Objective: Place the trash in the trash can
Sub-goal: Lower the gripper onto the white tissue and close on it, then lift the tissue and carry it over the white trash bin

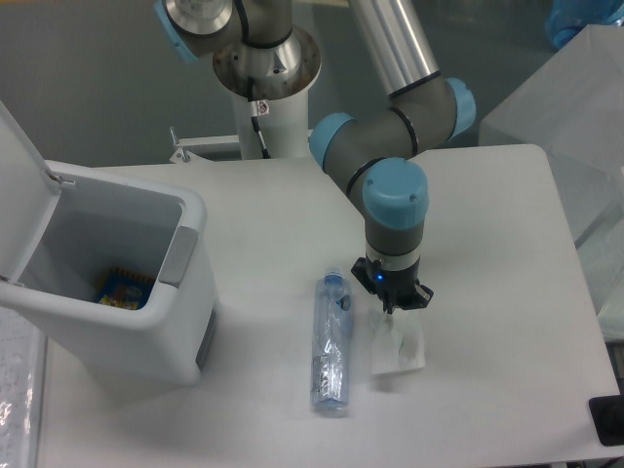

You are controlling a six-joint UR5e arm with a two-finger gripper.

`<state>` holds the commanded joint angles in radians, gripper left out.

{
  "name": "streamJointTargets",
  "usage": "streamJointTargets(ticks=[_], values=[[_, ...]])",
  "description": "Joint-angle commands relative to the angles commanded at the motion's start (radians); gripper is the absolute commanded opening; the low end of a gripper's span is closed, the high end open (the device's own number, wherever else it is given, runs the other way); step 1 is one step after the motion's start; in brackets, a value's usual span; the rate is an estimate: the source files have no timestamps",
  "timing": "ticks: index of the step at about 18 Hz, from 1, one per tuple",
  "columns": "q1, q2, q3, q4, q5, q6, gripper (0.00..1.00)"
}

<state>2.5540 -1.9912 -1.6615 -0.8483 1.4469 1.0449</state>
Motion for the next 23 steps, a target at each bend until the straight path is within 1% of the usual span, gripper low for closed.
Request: streamJointTargets(ticks=[3, 6, 8, 12, 16, 18, 19, 20, 23], values=[[0.000, 0.012, 0.048, 0.002, -0.057, -0.057, 0.00], [0.003, 0.038, 0.071, 0.002, -0.135, -0.077, 0.00], [0.009, 0.069, 0.071, 0.002, -0.195, -0.095, 0.00], [0.008, 0.130, 0.068, 0.002, -0.279, -0.114, 0.00], [-0.003, 0.196, 0.068, 0.002, -0.396, -0.147, 0.00], [-0.006, 0.248, 0.052, 0.000, -0.454, -0.157, 0.00], [-0.008, 0.287, 0.034, -0.002, -0.483, -0.163, 0.00], [-0.011, 0.345, -0.003, 0.000, -0.517, -0.161, 0.00], [-0.018, 0.446, -0.078, -0.003, -0.568, -0.163, 0.00]])
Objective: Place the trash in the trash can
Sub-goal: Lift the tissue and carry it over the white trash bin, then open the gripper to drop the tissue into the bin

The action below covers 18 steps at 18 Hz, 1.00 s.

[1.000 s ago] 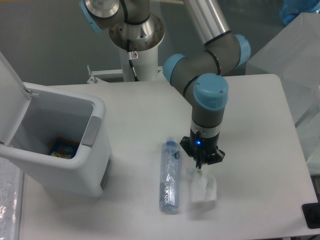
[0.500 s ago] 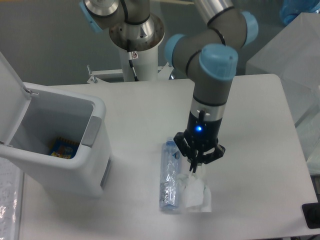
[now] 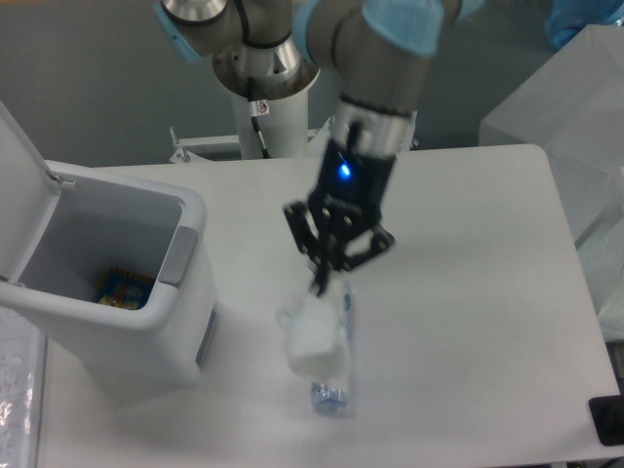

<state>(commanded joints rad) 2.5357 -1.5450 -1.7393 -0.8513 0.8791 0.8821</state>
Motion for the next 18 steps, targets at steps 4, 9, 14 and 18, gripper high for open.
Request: streamJointTargets(ticks=[4, 9, 14, 18], values=[[-0.052, 0.077, -0.065, -0.003, -0.003, 0.000, 0.00], [-0.159, 0.089, -0.078, -0.005, -0.003, -0.008, 0.00], [-0.209, 0.077, -0.080, -0.006, -0.005, -0.008, 0.11], [-0.225, 0.074, -0.080, -0.009, -0.008, -0.012, 0.48]])
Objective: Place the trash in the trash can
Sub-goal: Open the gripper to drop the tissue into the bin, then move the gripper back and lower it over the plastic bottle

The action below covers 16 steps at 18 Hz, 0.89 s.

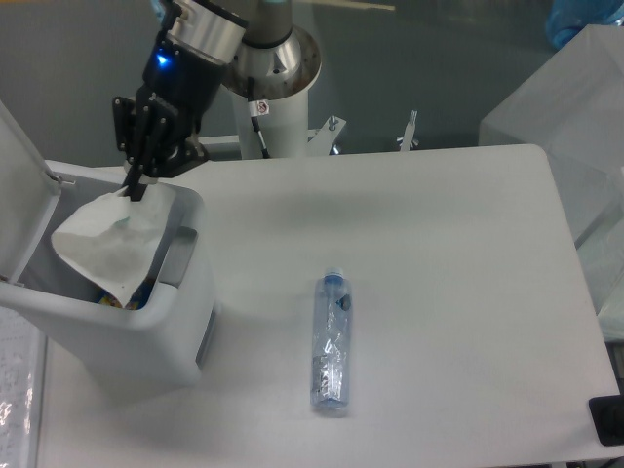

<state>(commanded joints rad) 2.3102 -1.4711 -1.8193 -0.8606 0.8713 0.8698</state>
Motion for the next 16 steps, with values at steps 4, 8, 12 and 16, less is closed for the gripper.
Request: streamJointTargets(ticks=[4, 8, 12, 16], values=[[0.000, -0.003, 0.000, -0.002, 0.008, -0.044, 1.00], [0.018, -0.066, 0.047, 0.002, 0.008, -0.096, 1.00], [0.113, -0.198, 0.165, 0.002, 0.005, -0.205, 1.00], [0.184, -0.328, 0.251, 0.000, 0.011, -0.265, 1.00]])
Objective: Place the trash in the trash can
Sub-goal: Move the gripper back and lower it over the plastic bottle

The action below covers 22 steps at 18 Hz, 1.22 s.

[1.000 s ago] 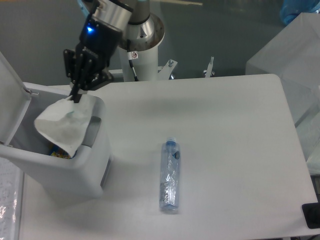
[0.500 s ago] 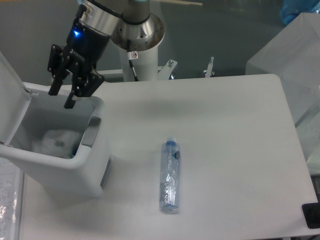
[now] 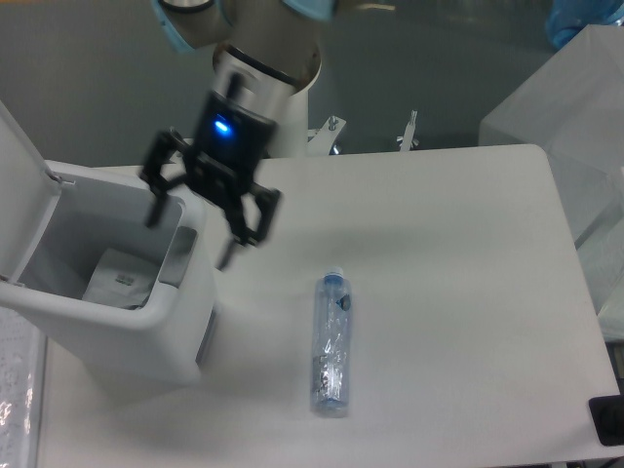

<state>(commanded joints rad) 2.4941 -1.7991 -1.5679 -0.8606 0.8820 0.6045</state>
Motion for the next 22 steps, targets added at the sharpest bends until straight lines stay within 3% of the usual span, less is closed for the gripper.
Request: streamJointTargets(ticks=[3, 7, 12, 16, 22], values=[[0.028, -0.087, 0.029, -0.002, 0.027, -0.002, 1.00], [0.028, -0.163, 0.058, -0.031, 0.165, -0.002, 1.00], [0.005, -0.258, 0.172, -0.205, 0.284, -0.002, 1.00], [-0.034, -0.324, 0.233, -0.310, 0.380, -0.008, 1.00], [-0.086, -0.413, 0.293, -0.400, 0.505, -0.017, 1.00]])
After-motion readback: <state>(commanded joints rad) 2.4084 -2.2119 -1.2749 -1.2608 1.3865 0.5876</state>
